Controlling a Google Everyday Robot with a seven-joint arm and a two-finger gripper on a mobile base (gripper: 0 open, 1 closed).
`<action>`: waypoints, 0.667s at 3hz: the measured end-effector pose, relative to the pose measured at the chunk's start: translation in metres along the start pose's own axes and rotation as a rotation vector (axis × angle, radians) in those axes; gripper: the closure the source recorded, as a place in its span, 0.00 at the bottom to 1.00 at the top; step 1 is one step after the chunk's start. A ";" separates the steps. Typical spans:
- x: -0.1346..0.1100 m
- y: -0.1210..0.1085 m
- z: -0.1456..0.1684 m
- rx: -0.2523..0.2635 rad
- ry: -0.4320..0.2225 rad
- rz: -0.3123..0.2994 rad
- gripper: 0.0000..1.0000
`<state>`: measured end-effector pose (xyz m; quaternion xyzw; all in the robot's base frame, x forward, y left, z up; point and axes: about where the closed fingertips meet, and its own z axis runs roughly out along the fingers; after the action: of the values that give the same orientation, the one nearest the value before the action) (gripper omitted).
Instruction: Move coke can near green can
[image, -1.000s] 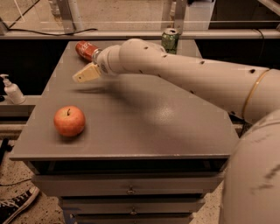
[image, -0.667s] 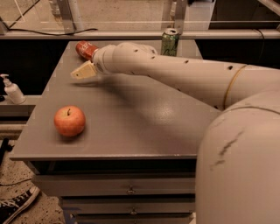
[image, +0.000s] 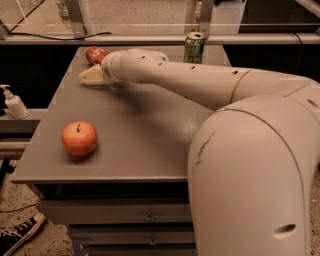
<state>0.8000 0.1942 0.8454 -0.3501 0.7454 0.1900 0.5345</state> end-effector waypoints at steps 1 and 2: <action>-0.006 0.002 0.006 -0.003 -0.024 0.029 0.41; -0.007 -0.002 -0.004 0.010 -0.042 0.044 0.65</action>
Offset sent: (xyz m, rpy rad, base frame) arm -0.0063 -0.0209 0.0125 0.0792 -0.0112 -0.0482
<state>0.7996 0.1921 0.8532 -0.3266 0.7425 0.2053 0.5476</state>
